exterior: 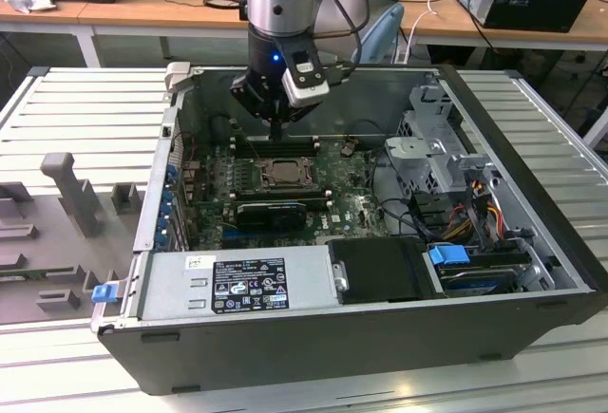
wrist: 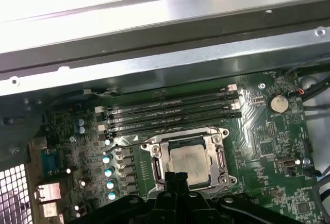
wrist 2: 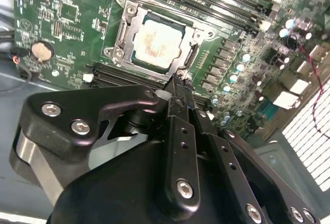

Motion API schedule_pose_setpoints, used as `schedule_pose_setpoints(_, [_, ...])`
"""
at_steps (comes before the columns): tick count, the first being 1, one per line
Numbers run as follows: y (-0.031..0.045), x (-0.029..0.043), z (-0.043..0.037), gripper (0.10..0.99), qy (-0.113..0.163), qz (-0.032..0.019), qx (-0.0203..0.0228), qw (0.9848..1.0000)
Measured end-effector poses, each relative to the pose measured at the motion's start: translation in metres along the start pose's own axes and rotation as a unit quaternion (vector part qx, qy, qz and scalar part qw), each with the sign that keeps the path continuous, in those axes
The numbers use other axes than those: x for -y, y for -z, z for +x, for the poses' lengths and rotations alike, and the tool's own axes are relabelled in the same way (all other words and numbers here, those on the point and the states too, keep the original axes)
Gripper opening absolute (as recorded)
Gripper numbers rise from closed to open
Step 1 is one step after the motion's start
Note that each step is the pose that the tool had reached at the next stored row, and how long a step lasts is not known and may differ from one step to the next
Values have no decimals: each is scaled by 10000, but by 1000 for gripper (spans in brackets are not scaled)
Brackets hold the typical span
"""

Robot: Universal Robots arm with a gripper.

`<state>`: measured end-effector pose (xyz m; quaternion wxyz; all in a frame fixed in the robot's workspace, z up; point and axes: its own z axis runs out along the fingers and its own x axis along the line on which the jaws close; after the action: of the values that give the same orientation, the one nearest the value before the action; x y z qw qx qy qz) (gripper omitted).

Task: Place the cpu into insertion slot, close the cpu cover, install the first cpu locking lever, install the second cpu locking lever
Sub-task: 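Install the first cpu locking lever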

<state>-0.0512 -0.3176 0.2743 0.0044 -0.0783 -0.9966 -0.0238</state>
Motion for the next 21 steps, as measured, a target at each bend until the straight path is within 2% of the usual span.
schedule_pose_setpoints(4, [0, 0, 0, 106, 467, 6, -22, 9989])
schedule_pose_setpoints(7, [-1, 0, 0, 106, 997, 13, -47, 9950])
schedule_pose_setpoints(10, [-2, 0, 0, 106, 1206, 15, -56, 9927])
schedule_pose_setpoints(15, [-2, 9, 50, 106, 1259, 15, -57, 9920])
schedule_pose_setpoints(19, [-3, 34, 208, 106, 1259, 15, -44, 9920])
schedule_pose_setpoints(21, [-3, 41, 259, 106, 1259, 15, -41, 9920])
